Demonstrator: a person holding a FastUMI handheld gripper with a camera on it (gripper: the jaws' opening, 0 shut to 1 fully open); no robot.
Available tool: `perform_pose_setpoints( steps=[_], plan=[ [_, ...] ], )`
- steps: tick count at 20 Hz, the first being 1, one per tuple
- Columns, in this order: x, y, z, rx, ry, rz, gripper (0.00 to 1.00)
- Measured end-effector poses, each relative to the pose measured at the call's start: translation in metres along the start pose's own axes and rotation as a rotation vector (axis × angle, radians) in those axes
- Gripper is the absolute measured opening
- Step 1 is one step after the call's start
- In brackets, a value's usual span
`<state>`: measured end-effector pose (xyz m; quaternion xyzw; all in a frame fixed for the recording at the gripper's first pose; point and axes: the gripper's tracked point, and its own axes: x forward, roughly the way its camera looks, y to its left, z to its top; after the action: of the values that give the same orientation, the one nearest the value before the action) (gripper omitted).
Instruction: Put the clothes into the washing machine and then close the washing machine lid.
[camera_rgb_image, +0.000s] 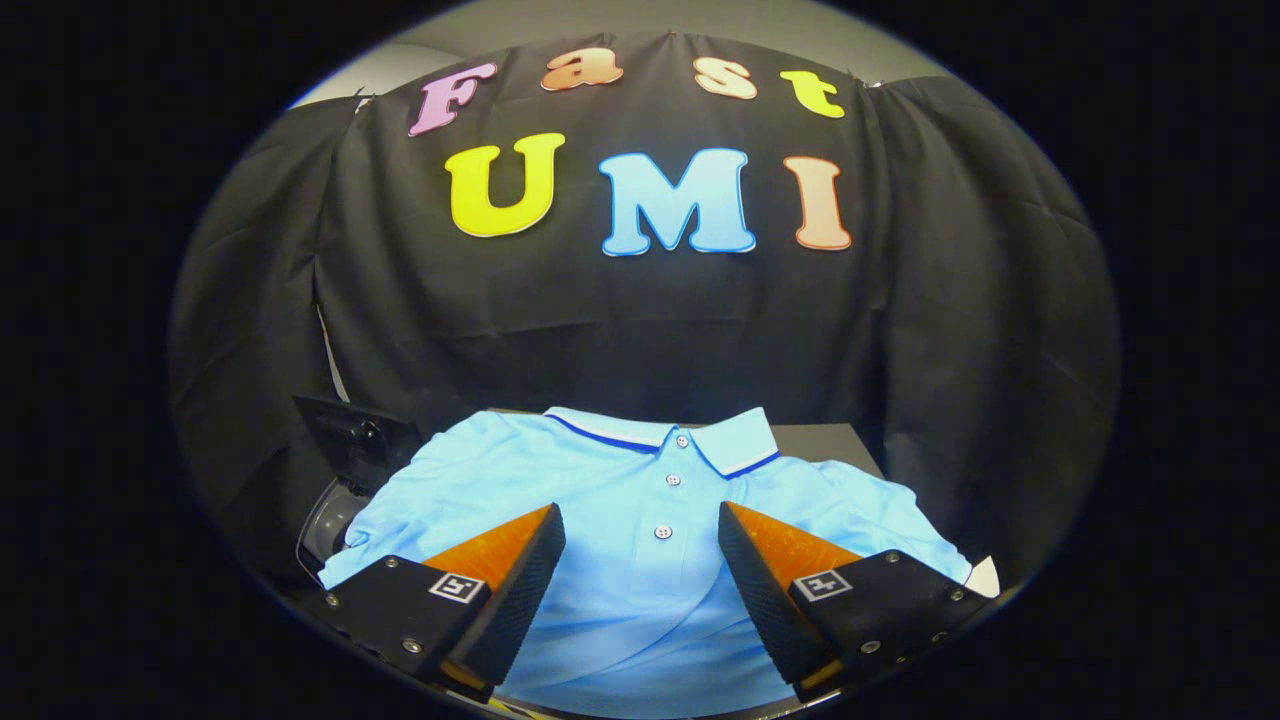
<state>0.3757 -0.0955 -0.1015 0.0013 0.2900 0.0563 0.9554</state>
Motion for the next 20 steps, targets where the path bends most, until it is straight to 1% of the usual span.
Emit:
perform_pose_setpoints(
  steps=[6,9,13,17,19,20],
  plan=[
    [0.015,-0.004,-0.013,-0.026,0.069,-0.005,0.96],
    [0.021,-0.003,-0.027,-0.068,0.116,0.001,0.96],
    [0.020,-0.003,-0.028,-0.060,0.122,0.015,0.97],
    [0.021,-0.004,-0.027,-0.042,0.130,-0.008,0.92],
    [0.021,-0.004,-0.026,-0.037,0.129,-0.026,0.87],
    [0.021,-0.006,-0.027,-0.041,0.131,-0.044,0.81]
  ],
)
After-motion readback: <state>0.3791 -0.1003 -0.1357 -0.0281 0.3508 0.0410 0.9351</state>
